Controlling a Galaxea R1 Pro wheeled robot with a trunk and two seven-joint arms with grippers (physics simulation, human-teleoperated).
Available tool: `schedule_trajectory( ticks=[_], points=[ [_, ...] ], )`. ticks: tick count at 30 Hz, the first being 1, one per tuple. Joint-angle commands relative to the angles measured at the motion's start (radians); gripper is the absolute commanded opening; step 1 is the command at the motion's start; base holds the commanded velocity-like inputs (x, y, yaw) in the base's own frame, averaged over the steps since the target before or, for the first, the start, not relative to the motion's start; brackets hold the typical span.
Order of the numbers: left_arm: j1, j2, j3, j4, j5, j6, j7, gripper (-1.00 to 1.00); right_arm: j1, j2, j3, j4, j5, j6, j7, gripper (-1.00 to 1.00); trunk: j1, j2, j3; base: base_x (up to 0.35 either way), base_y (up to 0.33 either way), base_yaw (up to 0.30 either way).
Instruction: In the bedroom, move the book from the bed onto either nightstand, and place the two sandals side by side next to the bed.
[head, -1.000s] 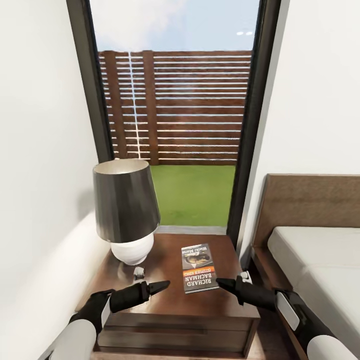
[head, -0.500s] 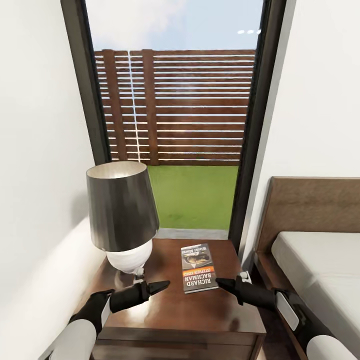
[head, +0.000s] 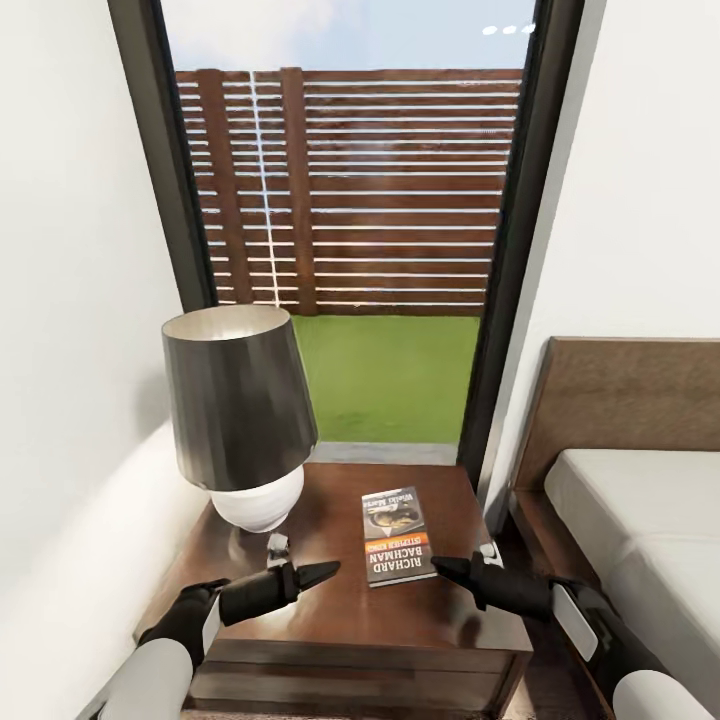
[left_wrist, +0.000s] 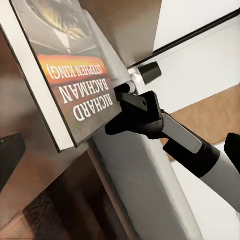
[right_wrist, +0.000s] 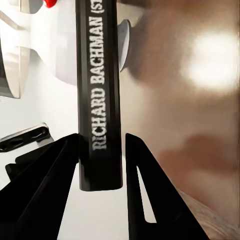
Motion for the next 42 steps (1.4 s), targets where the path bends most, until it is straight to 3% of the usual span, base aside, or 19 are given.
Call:
schedule_trajectory(
  ticks=[1,5,15,24,30,36,42],
  points=[
    [-0.001,-0.001,0.008,-0.002,-0.01,0.011,-0.006,1.0,-0.001,0.0,-0.002,0.0,-0.002,0.005,0.003,-1.0,0.0,-0.001,-0.001,0.0,0.0,0.0],
    [-0.001,-0.001,0.008,-0.002,-0.01,0.01,-0.007,1.0,-0.001,0.0,-0.002,0.0,-0.002,0.006,0.003,-1.0,0.0,-0.001,-0.001,0.0,0.0,0.0],
    [-0.001,-0.001,0.008,-0.002,-0.01,0.011,-0.007,1.0,-0.001,0.0,-0.002,0.0,-0.002,0.005,0.003,-1.0,0.004,-0.003,-0.04,0.0,0.0,0.0],
    [-0.001,-0.001,0.008,-0.002,-0.01,0.011,-0.006,1.0,-0.001,0.0,-0.002,0.0,-0.002,0.005,0.003,-1.0,0.004,-0.003,-0.04,0.0,0.0,0.0],
    [-0.001,-0.001,0.008,-0.002,-0.01,0.011,-0.007,1.0,-0.001,0.0,-0.002,0.0,-0.002,0.005,0.003,-1.0,0.007,-0.004,-0.063,0.0,0.0,0.0],
    [-0.001,-0.001,0.008,-0.002,-0.01,0.011,-0.007,1.0,-0.001,0.0,-0.002,0.0,-0.002,0.005,0.002,-1.0,0.007,-0.004,-0.063,0.0,0.0,0.0],
    [-0.001,-0.001,0.008,-0.002,-0.01,0.011,-0.007,1.0,-0.001,0.001,-0.002,0.0,-0.002,0.005,0.002,-1.0,0.01,-0.006,-0.086,0.0,0.0,0.0]
  ],
)
